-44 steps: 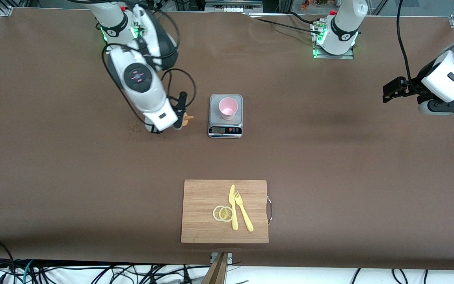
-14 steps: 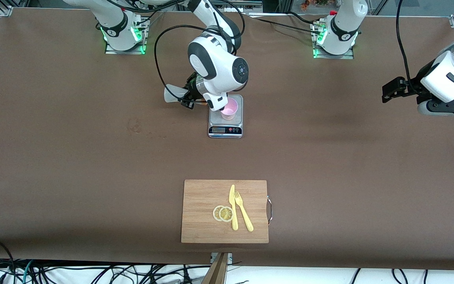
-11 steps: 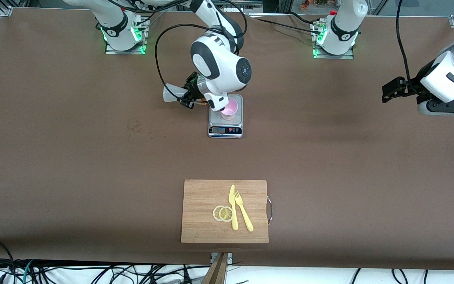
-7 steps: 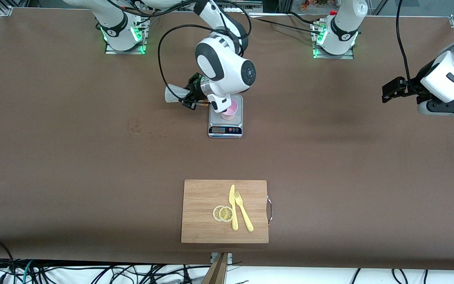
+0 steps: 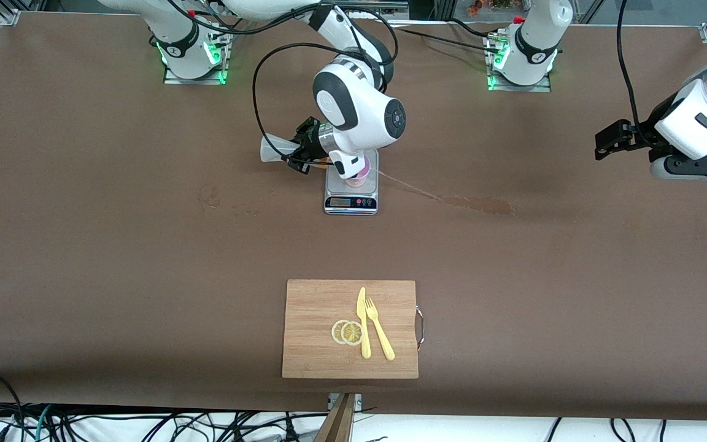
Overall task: Add sauce to pink cup with both arms
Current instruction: 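Tilt the bottle nozzle into the pink cup with the right gripper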
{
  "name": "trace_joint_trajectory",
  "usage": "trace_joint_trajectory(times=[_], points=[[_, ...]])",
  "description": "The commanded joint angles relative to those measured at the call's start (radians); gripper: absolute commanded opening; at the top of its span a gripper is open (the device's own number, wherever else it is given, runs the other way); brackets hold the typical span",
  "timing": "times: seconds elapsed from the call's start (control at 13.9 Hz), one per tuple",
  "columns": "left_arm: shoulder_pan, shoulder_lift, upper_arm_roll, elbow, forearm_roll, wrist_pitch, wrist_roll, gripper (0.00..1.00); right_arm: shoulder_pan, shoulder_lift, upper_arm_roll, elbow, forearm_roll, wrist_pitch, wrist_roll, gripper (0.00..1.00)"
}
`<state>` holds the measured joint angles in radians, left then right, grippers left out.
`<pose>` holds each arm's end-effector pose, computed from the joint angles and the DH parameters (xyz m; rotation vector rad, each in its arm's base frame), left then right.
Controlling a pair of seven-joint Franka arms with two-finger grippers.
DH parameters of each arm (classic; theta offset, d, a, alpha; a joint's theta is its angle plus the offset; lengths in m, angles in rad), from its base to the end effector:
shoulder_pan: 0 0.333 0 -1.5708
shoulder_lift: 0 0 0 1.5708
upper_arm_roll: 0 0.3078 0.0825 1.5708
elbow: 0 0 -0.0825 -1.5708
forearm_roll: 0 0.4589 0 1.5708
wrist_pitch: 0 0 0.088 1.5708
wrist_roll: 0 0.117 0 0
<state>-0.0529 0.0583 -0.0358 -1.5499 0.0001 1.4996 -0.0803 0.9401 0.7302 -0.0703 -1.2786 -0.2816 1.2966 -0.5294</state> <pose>0.6343 -0.0559 0.5749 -3.1298 0.0132 0.1697 0.4806 0.5241 0.2489 1.9354 1.6707 -0.8585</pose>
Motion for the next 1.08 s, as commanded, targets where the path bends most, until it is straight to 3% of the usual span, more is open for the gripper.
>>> trace_joint_trajectory(times=[0.0, 0.58, 0.79, 1.01], points=[[-0.004, 0.012, -0.004, 0.028, 0.023, -0.018, -0.01, 1.0, 0.011, 0.014, -0.009, 0.042, -0.016, -0.034, 0.002, 0.26], [0.004, 0.012, -0.003, 0.047, 0.023, -0.019, -0.009, 1.0, 0.006, 0.012, -0.028, 0.039, -0.005, -0.033, -0.004, 0.29], [0.002, 0.023, -0.003, 0.047, 0.023, -0.019, -0.009, 1.0, -0.026, -0.021, -0.049, 0.028, 0.082, 0.002, -0.006, 0.29], [0.002, 0.028, -0.003, 0.048, 0.023, -0.019, -0.009, 1.0, -0.09, -0.133, -0.062, -0.082, 0.188, 0.097, -0.011, 0.29]])
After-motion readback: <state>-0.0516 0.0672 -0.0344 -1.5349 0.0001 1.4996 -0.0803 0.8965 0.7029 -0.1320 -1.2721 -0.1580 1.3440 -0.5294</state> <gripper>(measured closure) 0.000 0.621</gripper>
